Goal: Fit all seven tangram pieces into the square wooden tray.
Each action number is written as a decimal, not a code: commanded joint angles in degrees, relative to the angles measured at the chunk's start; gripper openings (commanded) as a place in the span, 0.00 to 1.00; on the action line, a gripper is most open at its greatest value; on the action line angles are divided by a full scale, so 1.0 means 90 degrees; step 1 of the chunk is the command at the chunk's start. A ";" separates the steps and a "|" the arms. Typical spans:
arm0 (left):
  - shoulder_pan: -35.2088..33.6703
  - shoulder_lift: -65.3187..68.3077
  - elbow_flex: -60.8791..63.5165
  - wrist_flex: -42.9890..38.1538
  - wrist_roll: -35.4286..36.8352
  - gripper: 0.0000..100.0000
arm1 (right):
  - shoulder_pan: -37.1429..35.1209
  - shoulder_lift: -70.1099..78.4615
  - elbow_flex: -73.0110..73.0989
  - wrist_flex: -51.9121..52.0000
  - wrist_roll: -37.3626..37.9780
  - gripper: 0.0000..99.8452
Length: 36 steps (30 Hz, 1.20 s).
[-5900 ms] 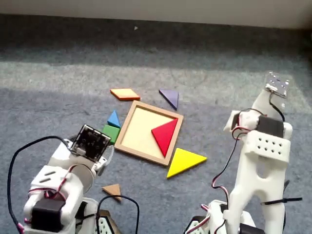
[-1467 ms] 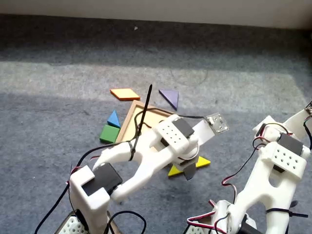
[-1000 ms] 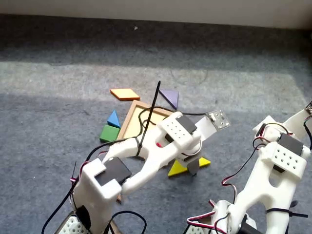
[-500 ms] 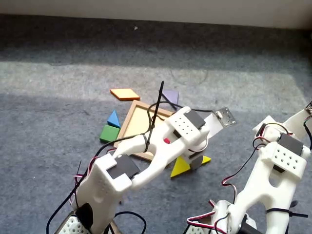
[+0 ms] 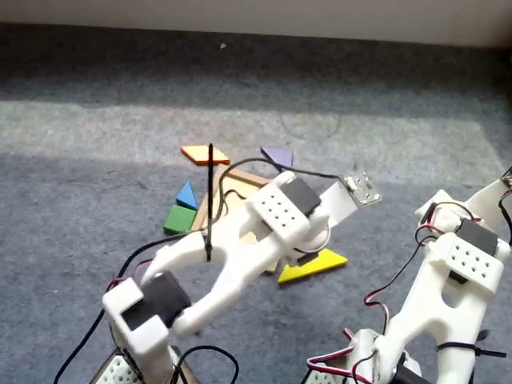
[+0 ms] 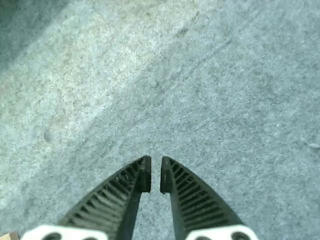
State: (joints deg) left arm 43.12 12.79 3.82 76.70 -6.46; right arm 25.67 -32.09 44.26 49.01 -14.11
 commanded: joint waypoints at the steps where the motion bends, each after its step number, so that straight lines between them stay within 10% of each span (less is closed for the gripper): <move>1: -0.0640 -0.1665 0.0464 0.0088 0.0020 0.11 | 0.0024 -0.0288 -0.0083 -0.0063 -0.0029 0.05; 23: -0.6315 -0.8259 0.5358 -0.0107 -0.0449 0.12 | -0.3922 -0.0210 -0.1665 0.3590 0.4142 0.08; 28: -0.6989 -0.8669 0.6559 -0.0908 -0.0440 0.12 | -0.4811 -0.0200 -0.1284 0.3482 0.4171 0.24; 36: -0.6999 -0.9206 0.8015 -0.1993 -0.0410 0.12 | -0.6110 -0.0200 0.0591 0.1343 0.3243 0.19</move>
State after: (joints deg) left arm -18.86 -67.56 73.71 62.29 -10.07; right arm -24.53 -32.09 43.30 71.08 17.98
